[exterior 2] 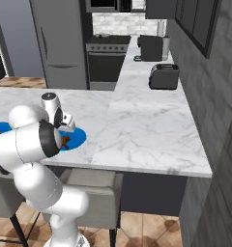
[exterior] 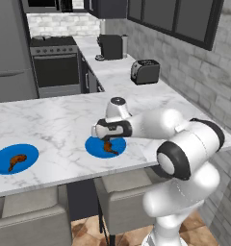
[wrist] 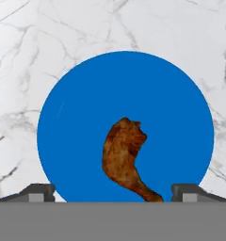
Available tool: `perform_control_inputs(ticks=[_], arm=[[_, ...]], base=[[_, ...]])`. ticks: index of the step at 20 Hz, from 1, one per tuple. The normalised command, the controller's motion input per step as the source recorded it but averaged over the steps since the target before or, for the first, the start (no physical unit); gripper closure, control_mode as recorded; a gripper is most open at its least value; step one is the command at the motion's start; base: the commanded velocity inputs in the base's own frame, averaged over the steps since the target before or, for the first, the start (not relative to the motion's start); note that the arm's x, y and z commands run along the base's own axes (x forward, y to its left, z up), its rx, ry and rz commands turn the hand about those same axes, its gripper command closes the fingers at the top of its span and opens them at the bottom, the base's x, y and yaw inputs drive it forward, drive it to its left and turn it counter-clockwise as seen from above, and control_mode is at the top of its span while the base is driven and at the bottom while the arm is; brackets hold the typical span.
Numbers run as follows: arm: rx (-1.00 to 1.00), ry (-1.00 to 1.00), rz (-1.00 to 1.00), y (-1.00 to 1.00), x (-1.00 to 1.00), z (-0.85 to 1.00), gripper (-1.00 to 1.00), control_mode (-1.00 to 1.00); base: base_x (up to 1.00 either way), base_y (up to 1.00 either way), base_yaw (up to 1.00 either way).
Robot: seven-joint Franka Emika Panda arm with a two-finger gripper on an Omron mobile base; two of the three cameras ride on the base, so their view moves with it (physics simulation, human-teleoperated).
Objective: Take the chicken drumsticks from the pan and place one on each plate on the dining counter.
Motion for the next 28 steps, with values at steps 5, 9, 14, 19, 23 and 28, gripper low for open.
perform_control_inputs(ticks=[5,9,14,19,23,28], arm=[[0.00,0.00,0.02,-0.11,-0.79,0.36,-1.00,-1.00],[0.00,0.00,0.04,-0.28,-0.80,0.36,-1.00,-1.00],[-0.02,-0.01,0.10,-0.29,-0.80,0.30,-1.00,-1.00],[-0.04,-0.01,0.11,-0.28,-0.80,0.25,-1.00,-1.00],[-0.06,0.00,0.04,-0.31,-0.76,0.22,-1.00,-1.00],[-0.02,0.00,0.05,-0.27,-0.62,0.16,-1.00,-1.00]], base=[[0.00,0.00,0.00],[0.00,0.00,0.00],[0.00,0.00,0.00],[0.00,0.00,0.00],[0.00,0.00,0.00],[0.00,0.00,0.00]])
